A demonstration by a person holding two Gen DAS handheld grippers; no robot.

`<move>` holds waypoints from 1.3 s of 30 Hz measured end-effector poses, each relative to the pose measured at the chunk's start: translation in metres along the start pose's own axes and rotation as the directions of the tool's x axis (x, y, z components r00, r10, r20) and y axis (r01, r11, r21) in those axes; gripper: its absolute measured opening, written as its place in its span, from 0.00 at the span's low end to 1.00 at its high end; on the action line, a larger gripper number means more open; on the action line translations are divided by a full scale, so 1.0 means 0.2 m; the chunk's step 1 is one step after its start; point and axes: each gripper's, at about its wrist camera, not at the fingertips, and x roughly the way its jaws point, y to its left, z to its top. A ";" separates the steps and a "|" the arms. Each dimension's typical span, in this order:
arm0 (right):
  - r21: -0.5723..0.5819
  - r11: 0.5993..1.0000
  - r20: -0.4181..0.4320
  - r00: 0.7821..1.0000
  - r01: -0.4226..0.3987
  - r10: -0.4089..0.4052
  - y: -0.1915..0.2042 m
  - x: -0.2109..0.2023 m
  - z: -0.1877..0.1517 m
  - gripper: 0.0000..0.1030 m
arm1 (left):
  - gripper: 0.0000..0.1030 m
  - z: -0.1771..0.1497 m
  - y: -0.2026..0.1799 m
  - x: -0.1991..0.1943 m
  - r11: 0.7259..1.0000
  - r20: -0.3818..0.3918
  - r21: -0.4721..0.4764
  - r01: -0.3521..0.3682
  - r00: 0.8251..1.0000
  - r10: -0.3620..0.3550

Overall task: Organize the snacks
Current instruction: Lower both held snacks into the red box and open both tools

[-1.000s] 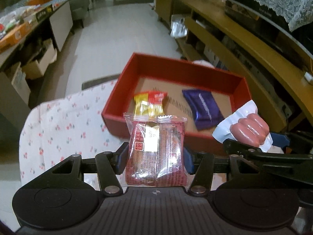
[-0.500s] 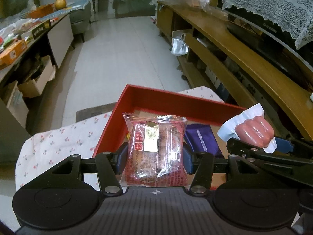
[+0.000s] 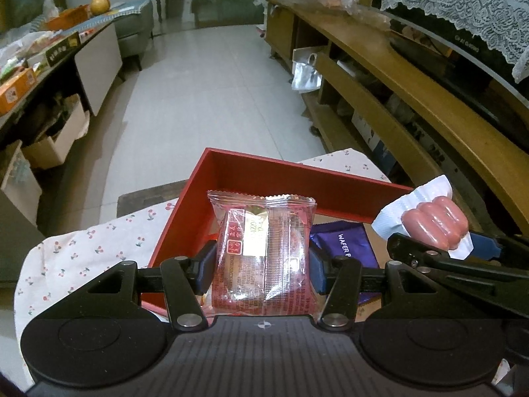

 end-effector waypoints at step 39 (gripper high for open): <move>-0.012 1.000 -0.152 0.988 0.012 -0.014 -0.04 0.34 -0.08 0.80 | 0.64 -0.09 0.03 0.32 1.000 -0.126 0.002 -0.021 0.992 0.021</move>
